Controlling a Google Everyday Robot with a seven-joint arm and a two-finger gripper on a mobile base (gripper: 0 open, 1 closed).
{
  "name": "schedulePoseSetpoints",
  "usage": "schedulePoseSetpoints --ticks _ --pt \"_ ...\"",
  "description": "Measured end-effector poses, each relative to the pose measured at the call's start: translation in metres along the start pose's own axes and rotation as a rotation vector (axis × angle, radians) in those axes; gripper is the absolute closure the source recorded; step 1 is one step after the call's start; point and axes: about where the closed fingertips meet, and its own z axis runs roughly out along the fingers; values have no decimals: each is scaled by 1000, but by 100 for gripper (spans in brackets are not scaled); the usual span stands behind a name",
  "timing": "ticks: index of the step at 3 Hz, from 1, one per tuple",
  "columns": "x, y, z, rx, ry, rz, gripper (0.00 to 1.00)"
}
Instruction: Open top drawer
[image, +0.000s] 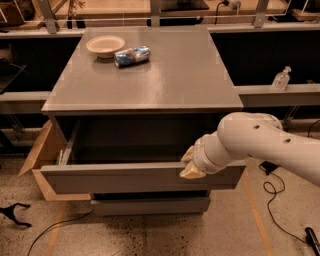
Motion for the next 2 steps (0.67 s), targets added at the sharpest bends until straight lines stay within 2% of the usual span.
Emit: schedulePoseSetpoints --ticks 1,2 --pt "1 4 -2 2 0 4 100" --pt "8 26 -12 22 3 32 100"
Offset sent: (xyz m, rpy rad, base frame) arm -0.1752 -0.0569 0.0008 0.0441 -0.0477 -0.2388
